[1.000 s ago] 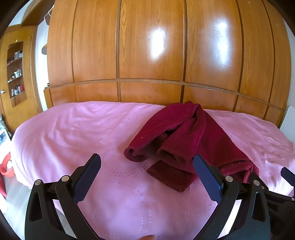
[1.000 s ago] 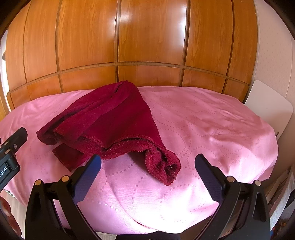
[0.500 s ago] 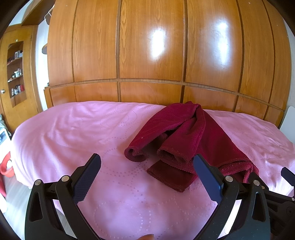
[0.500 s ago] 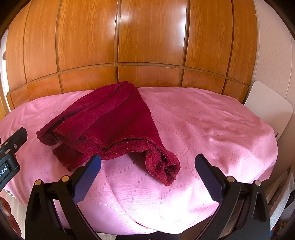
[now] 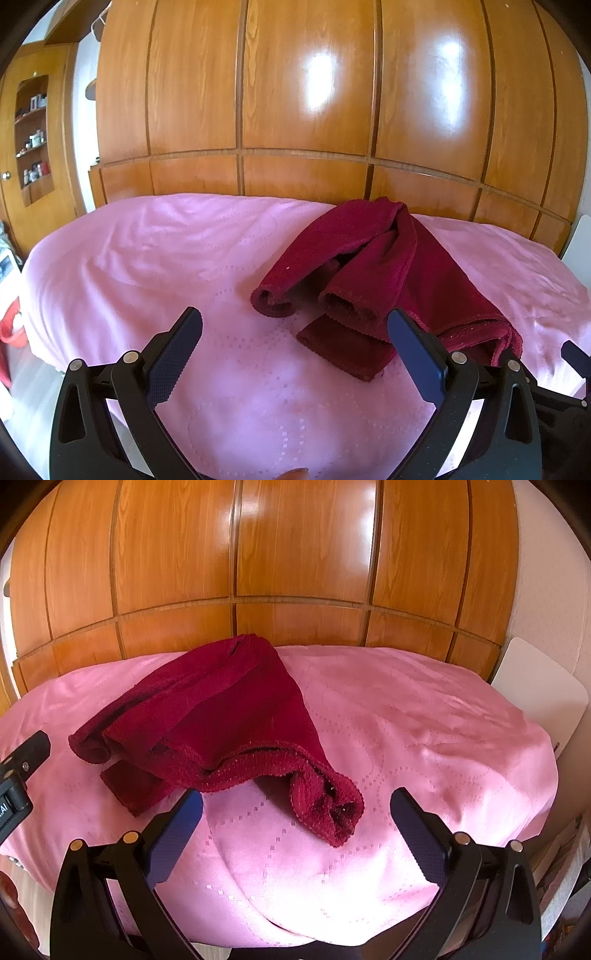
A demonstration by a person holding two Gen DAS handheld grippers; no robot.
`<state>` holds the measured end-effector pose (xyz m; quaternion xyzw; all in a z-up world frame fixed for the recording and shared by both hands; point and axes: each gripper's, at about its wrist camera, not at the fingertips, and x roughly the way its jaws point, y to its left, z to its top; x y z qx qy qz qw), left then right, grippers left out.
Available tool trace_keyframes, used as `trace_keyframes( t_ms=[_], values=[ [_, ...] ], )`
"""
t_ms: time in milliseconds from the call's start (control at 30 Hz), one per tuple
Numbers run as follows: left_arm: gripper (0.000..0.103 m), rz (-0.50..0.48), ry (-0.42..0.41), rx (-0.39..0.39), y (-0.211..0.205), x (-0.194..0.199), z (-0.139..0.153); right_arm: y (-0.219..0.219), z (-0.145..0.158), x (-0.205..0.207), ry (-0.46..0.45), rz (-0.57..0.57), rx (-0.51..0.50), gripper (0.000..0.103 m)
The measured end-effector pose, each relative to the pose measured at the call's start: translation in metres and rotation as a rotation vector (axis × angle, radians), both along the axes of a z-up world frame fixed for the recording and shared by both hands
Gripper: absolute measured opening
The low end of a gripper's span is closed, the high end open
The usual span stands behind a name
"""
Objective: Fold small clothes
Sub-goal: 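Grasp the sweater with the right tool and lift it off the bed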
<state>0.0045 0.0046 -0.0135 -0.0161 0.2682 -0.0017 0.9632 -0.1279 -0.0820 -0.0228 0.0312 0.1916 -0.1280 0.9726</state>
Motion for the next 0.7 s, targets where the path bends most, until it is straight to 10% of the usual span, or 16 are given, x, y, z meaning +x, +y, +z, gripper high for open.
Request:
trace_keyframes(
  t_ms=[433,700],
  values=[
    [0.1,0.033,0.143,-0.154,0.057,0.04,-0.021,-0.01,-0.01,0.028,0.105,0.268,0.149,0.101],
    [0.084,0.177,0.173,-0.109,0.118,0.06,-0.033,0.047,0.023,0.055,0.051,0.529,0.01,0.089]
  ],
)
